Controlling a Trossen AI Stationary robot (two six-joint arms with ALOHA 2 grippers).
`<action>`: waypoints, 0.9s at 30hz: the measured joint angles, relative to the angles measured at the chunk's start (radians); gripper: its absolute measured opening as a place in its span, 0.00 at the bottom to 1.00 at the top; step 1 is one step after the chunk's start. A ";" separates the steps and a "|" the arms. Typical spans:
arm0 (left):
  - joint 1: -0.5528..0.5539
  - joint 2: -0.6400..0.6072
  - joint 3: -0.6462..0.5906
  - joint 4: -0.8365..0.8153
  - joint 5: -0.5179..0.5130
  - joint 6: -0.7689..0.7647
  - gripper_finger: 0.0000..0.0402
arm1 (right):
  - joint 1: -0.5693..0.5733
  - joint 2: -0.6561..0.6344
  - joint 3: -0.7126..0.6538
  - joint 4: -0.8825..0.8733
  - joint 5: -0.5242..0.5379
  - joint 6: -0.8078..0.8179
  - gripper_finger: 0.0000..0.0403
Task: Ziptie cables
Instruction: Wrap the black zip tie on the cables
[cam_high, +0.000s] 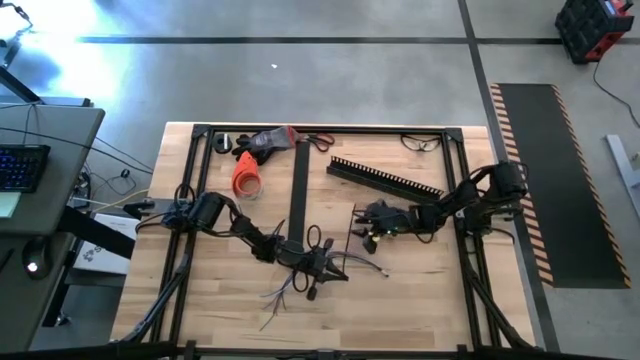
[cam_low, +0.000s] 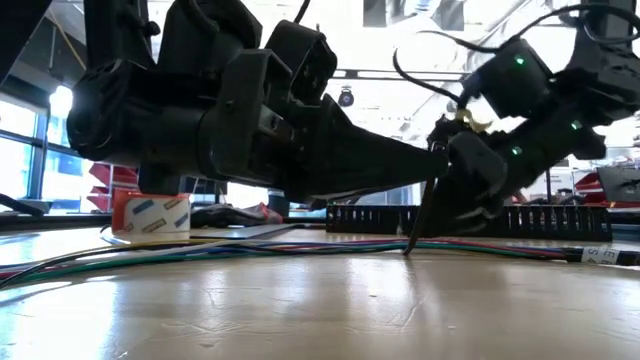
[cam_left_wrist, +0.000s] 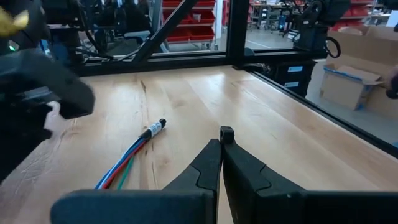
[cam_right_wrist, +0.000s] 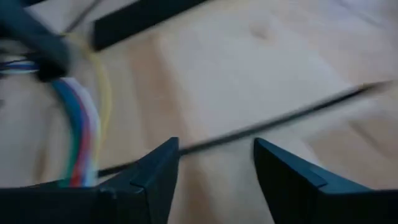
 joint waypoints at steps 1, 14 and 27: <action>0.000 0.000 0.000 0.000 0.000 0.001 0.00 | 0.000 0.006 -0.007 0.010 0.024 0.010 0.43; 0.013 0.000 0.001 0.001 0.000 -0.015 0.00 | -0.111 0.055 -0.012 0.106 0.034 0.065 0.47; 0.021 0.000 0.002 0.002 0.000 -0.015 0.00 | -0.195 0.057 -0.013 0.132 -0.138 0.014 0.49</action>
